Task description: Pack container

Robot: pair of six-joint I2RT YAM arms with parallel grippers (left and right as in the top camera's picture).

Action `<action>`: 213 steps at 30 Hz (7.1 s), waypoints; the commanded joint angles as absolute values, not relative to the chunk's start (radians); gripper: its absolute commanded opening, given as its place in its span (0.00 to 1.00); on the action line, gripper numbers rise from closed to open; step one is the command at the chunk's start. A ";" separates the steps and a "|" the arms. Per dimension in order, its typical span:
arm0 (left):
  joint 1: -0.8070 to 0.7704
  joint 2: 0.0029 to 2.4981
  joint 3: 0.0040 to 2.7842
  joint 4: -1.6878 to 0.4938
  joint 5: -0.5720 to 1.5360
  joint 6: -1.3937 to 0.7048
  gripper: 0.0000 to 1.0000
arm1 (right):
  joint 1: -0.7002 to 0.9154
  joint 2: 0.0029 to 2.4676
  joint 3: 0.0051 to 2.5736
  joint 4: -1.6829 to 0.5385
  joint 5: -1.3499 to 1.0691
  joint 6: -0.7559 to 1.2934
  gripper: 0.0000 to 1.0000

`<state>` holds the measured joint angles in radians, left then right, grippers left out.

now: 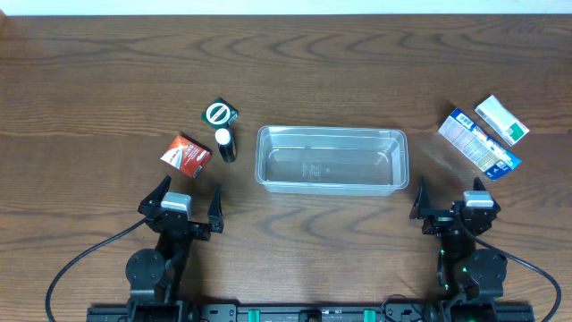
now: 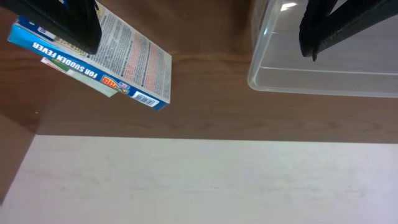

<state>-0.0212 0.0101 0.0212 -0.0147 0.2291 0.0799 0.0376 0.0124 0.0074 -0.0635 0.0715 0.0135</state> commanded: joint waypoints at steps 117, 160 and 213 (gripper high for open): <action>-0.016 0.004 0.004 -0.049 0.236 0.093 0.98 | -0.264 1.822 1.422 -0.955 0.026 -0.394 0.86; -0.016 0.004 0.004 -0.049 0.236 0.093 0.98 | -0.319 1.835 1.396 -0.908 -0.014 -0.541 0.56; -0.016 0.004 0.004 -0.049 0.236 0.093 0.98 | -0.164 1.892 2.075 -1.405 -0.334 -0.392 0.18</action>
<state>-0.0212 0.0101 0.0216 -0.0151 0.2291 0.0799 -0.2253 1.9175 2.0109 -1.3857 -0.2375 -0.3214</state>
